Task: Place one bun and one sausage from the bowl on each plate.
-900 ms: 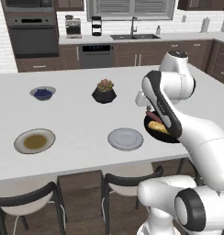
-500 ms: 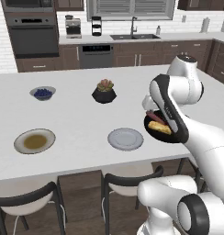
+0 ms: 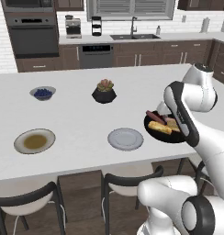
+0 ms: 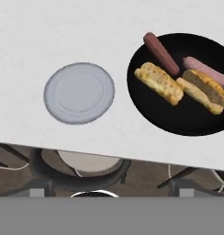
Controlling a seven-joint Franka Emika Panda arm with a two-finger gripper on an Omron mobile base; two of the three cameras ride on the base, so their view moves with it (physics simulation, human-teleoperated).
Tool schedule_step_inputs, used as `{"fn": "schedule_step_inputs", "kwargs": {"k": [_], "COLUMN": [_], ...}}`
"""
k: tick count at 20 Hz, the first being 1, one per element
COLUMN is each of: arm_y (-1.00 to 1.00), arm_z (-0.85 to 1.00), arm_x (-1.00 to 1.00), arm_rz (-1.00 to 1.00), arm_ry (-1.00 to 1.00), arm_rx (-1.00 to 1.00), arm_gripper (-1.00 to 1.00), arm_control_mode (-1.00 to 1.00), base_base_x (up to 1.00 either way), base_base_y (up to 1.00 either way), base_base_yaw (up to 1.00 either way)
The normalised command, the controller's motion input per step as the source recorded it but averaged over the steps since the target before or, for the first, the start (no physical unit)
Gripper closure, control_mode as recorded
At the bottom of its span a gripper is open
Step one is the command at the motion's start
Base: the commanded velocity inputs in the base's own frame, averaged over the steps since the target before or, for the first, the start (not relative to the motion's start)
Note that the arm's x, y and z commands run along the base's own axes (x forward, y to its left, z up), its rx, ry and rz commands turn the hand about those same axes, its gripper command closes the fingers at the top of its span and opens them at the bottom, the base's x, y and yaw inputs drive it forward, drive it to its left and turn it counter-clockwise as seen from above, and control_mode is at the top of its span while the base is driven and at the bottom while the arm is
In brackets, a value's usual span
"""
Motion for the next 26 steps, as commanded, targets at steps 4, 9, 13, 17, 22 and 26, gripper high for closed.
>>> {"fn": "schedule_step_inputs", "kwargs": {"k": [4, 9, 13, 17, 22, 26], "arm_y": [-0.69, -0.52, -0.29, -0.36, -0.02, 0.00], "arm_z": [-0.32, -0.57, -0.39, -0.32, -0.50, -0.18], "arm_x": [0.09, 0.35, 0.40, 0.16, 0.72, 0.59], "arm_rz": [0.19, 0.18, 0.07, 0.00, 0.01, 0.08], "arm_ry": [0.00, 0.00, 0.05, -0.02, 0.00, 0.07], "arm_rx": [-0.08, -0.07, -0.05, 0.00, 0.00, 0.00], "arm_gripper": [-1.00, -1.00, -1.00, -1.00, -1.00, -1.00], "arm_control_mode": [-1.00, -1.00, -1.00, -1.00, -1.00, -1.00], "base_base_x": [0.00, 0.00, 0.00, 0.00, 0.00, 0.00], "base_base_y": [0.00, 0.00, 0.00, 0.00, 0.00, 0.00], "base_base_yaw": [0.00, 0.00, 0.00, 0.00, 0.00, 0.00]}}
